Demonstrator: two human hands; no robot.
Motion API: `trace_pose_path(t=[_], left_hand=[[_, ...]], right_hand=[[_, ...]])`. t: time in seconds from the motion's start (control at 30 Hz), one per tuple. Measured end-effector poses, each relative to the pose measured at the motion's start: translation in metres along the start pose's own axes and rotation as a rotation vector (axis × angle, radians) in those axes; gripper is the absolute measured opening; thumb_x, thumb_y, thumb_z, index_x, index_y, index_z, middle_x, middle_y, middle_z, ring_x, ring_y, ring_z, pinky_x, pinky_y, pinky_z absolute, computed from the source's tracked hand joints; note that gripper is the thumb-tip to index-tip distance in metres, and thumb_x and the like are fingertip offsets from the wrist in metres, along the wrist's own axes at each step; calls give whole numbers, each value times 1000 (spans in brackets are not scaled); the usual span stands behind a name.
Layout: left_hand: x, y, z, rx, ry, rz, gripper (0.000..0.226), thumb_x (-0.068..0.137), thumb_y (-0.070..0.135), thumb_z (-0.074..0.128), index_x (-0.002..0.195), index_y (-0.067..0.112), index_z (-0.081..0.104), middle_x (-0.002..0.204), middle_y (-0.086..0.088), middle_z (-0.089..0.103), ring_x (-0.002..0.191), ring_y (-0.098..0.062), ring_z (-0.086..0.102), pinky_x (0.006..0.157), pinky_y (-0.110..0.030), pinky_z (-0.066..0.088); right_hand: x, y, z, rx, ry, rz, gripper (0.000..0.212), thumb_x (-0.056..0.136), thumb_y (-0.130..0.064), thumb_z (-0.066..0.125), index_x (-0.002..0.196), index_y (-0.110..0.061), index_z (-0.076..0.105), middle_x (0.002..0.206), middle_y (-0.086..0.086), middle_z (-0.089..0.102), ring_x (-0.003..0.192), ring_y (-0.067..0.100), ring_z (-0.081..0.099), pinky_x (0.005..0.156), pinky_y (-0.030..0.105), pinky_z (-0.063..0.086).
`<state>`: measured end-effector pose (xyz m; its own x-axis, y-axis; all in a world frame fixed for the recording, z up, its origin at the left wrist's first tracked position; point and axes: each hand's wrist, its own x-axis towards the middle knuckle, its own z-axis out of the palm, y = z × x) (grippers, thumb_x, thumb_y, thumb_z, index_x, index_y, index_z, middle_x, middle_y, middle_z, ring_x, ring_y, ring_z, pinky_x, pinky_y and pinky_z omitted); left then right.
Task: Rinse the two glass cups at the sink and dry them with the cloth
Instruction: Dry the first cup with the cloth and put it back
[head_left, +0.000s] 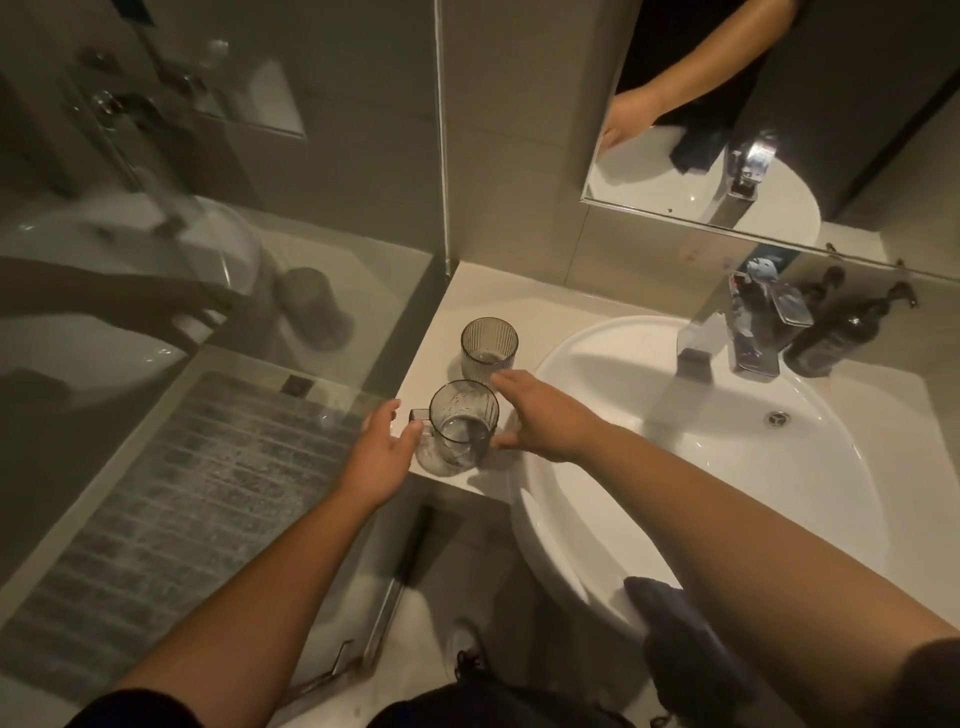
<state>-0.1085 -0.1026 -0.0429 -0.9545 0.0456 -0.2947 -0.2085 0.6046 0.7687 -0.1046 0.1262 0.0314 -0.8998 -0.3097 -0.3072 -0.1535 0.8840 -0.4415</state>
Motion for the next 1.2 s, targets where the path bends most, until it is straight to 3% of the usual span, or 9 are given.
trace_pose_path(t=[0.13,0.23,0.33,0.47,0.6,0.73,0.8,1.0,1.2], left_hand=[[-42,5,9,82,291,118,28,101,15,48,123,2,58,124,-20,56,103,-36,60,83,-36,41],[-84,10,38,299,117,578,25,92,21,46,103,7,63,98,-12,60,86,-33,60,75,-36,47],[-106,20,84,571,-116,874,28,90,33,48,110,18,62,109,-6,64,105,-31,64,93,-44,49],[-116,32,126,840,-228,845,49,98,45,31,129,23,63,143,-5,58,141,-30,44,119,-61,25],[-114,31,129,902,-206,869,47,95,40,33,108,19,73,120,-5,70,124,-31,59,118,-55,15],[-120,41,126,974,-251,804,57,94,43,18,110,21,67,119,-2,65,125,-26,53,121,-56,15],[-123,45,124,1024,-275,785,62,93,44,10,114,21,64,122,-2,62,126,-24,49,122,-53,12],[-132,62,116,1051,-365,728,55,100,42,13,129,22,56,138,-1,55,135,-22,41,124,-51,8],[-140,56,111,798,-271,654,54,94,41,27,123,13,62,132,-8,62,135,-29,46,118,-45,27]], right_hand=[[-54,25,-4,-65,180,73,58,93,-38,60,144,-15,44,150,6,41,131,24,46,103,31,38],[-106,49,5,-86,177,172,46,97,-39,53,138,-19,52,141,1,51,123,20,52,98,31,41],[-162,62,23,-84,132,243,43,98,-42,50,136,-22,54,139,-3,53,124,16,52,102,30,40],[-230,56,46,-44,84,285,41,98,-46,44,126,-21,60,130,-4,58,119,18,53,100,32,42],[-269,51,81,-54,77,218,56,89,-60,52,129,-20,49,126,0,58,113,22,56,97,40,46],[-273,60,115,-148,114,181,106,68,-68,70,147,-15,25,138,5,49,121,25,50,104,42,41],[-272,61,120,-231,120,176,112,70,-60,74,151,-10,17,142,11,44,125,30,47,107,43,38],[-270,67,129,-278,266,171,58,92,-22,57,144,-17,33,131,12,54,111,31,56,95,42,47],[-285,70,95,232,221,218,39,84,-16,67,120,-26,59,117,-2,65,105,17,61,92,34,49]])
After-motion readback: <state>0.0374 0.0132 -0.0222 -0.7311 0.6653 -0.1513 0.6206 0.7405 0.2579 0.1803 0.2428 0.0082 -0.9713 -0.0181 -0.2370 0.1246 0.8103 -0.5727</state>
